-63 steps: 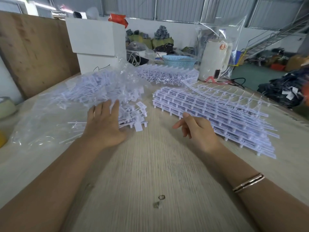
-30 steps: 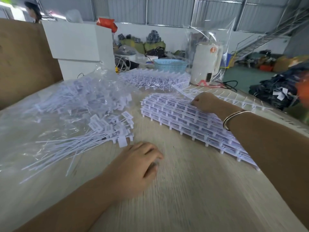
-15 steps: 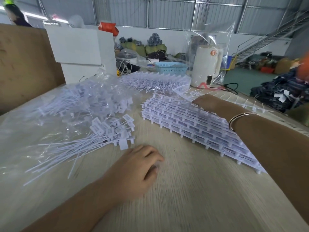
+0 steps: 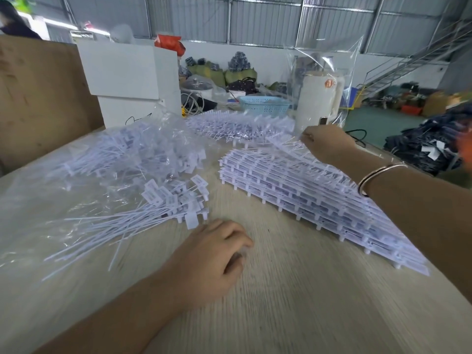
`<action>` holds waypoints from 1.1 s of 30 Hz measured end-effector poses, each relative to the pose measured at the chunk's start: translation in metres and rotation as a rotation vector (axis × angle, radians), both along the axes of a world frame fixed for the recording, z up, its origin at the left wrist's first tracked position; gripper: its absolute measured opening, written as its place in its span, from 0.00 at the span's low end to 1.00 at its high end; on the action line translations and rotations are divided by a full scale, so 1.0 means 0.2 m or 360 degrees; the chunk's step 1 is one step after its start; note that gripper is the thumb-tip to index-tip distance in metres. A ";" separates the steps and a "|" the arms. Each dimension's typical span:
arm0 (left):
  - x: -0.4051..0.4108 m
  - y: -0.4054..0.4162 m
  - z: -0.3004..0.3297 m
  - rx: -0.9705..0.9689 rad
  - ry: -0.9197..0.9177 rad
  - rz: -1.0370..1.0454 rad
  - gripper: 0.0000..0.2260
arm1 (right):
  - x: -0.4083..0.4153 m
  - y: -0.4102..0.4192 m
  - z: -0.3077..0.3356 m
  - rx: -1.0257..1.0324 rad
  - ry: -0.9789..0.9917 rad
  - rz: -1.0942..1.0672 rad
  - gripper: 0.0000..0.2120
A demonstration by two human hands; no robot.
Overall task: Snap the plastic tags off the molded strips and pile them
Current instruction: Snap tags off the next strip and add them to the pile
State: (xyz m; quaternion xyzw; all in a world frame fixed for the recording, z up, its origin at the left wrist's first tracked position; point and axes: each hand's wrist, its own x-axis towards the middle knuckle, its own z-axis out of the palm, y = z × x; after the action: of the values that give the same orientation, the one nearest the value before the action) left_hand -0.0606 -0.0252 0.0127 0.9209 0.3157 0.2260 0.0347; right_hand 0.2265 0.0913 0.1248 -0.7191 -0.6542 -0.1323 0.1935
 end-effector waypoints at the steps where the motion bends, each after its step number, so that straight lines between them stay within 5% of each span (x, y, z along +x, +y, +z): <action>1: 0.00 0.00 0.00 0.0005 -0.0009 0.0005 0.13 | -0.01 -0.01 0.01 0.0036 -0.0062 0.0040 0.14; 8: 0.00 0.01 0.02 -0.0107 -0.0140 -0.0022 0.11 | -0.15 -0.17 0.19 0.0454 -0.0008 0.0098 0.16; 12: 0.01 0.01 0.10 -0.0685 -0.0701 0.0012 0.09 | -0.34 -0.42 0.19 0.0415 -0.0140 0.0226 0.17; 17: 0.03 0.03 0.27 -0.1650 -0.1934 -0.0020 0.20 | -0.56 -0.76 0.09 0.0067 -0.0247 0.0393 0.22; 19: 0.04 0.05 0.32 -0.1807 -0.2098 0.0043 0.20 | -0.64 -0.88 0.01 -0.0108 -0.0297 0.0465 0.25; 28: 0.04 0.07 0.33 -0.1715 -0.1684 0.0338 0.09 | -0.74 -1.08 -0.14 -0.0872 0.0072 0.0981 0.24; 33: 0.01 0.13 0.34 -0.1385 -0.1164 0.0519 0.11 | -0.60 -0.94 0.00 -0.0166 0.0587 0.0806 0.11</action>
State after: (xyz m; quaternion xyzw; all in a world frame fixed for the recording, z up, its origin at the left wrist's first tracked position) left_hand -0.0594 0.0008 0.0814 0.6239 0.4846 0.3808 0.4806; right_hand 0.1073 -0.0974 0.1238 -0.5543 -0.7721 0.0864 0.2985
